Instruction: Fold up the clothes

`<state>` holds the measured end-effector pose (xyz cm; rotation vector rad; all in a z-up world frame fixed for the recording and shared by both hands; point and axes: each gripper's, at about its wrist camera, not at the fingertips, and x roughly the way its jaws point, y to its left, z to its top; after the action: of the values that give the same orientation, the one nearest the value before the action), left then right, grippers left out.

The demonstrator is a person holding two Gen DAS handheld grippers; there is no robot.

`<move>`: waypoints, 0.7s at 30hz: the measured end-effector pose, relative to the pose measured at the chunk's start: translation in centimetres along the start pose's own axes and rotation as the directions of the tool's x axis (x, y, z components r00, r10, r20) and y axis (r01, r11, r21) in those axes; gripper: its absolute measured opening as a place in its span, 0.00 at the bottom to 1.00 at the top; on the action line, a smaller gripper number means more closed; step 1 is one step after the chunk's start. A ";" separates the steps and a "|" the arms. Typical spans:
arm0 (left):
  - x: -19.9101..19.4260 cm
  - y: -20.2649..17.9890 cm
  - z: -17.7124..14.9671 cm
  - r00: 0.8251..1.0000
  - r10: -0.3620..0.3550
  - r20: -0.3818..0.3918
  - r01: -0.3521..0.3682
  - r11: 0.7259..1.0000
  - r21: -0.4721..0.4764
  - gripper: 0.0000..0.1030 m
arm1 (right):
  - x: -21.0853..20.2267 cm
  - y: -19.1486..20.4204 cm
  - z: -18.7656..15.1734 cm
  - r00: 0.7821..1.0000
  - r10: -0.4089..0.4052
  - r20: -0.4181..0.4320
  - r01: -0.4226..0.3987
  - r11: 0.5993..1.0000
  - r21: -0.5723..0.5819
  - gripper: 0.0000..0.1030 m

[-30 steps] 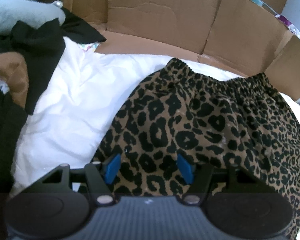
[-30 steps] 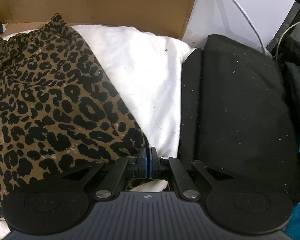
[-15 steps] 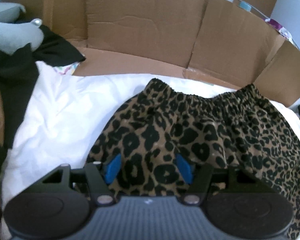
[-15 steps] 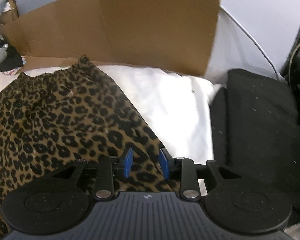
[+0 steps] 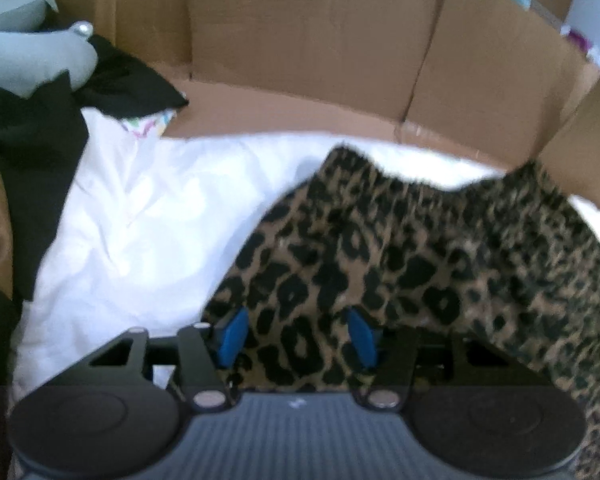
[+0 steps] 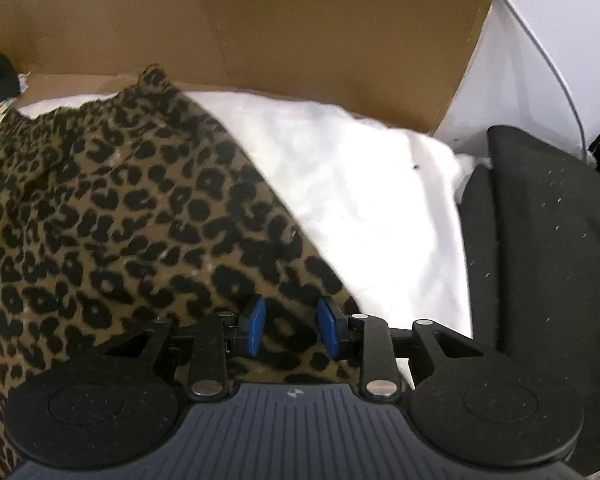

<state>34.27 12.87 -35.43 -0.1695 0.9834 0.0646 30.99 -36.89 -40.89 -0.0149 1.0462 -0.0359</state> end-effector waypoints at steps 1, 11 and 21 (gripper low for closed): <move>-0.3 0.0 0.1 1.000 -0.005 0.006 0.005 1.000 -0.003 0.57 | -0.3 0.1 0.3 1.000 0.018 0.010 -0.018 1.000 -0.009 0.35; 2.4 -1.1 3.0 0.998 -0.057 -0.024 0.058 0.998 0.036 0.42 | 0.4 4.6 3.8 0.990 0.137 0.045 -0.130 0.984 -0.124 0.35; 4.6 -1.1 2.6 0.999 0.028 -0.038 -0.025 0.997 0.073 0.40 | 4.8 5.5 5.4 0.992 0.099 0.080 -0.091 0.991 -0.095 0.34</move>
<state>39.10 12.16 -37.73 -0.0915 1.0253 0.0500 38.15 -31.59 -42.50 -0.0492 0.9620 0.0982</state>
